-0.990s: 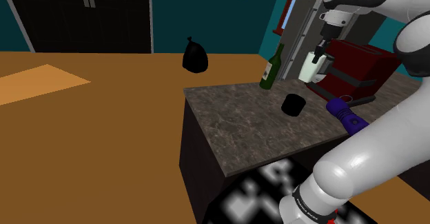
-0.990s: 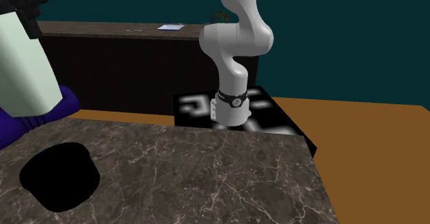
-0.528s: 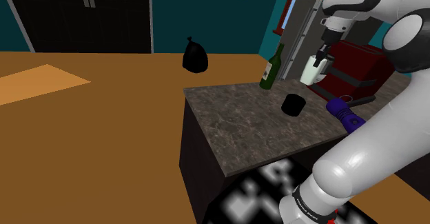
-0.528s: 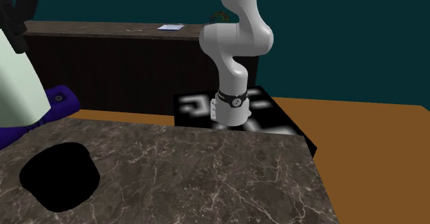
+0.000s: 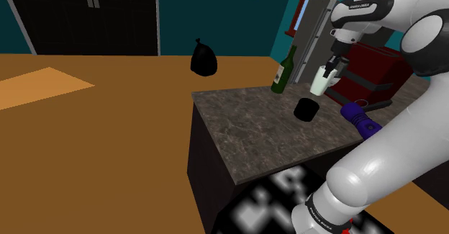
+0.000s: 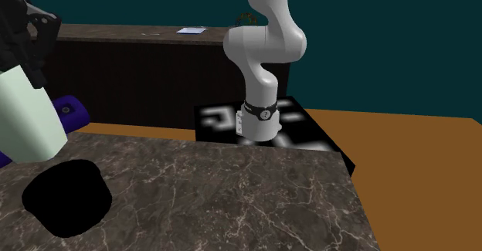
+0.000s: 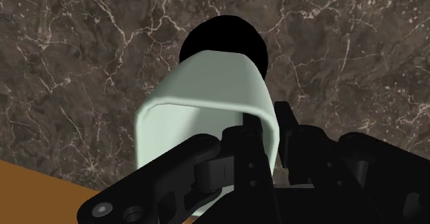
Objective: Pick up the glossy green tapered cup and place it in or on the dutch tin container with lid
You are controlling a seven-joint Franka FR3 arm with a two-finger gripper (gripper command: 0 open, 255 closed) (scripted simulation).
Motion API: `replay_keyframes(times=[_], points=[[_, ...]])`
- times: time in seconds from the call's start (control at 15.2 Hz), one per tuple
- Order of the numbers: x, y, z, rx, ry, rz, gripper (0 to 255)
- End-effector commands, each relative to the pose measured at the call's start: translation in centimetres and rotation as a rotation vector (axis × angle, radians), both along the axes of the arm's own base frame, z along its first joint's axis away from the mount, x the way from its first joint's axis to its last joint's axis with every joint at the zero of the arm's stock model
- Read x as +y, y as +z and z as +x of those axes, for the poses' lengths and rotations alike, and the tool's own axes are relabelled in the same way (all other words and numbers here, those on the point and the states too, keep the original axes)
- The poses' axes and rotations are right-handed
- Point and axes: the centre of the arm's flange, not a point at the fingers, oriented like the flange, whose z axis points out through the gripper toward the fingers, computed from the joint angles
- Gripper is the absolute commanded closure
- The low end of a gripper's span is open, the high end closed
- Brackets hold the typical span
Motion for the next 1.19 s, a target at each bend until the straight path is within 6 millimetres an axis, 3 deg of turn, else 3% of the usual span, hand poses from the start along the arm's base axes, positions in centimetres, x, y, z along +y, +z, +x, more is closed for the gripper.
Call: replay_keyframes(times=[0.0,0.59,1.12], points=[[0.1,-1.1,0.0,-0.001,0.0,-0.001,255],[0.1,-5.8,0.0,-0.001,0.0,-0.001,255],[0.1,-6.1,0.0,-0.001,0.0,-0.001,255]])
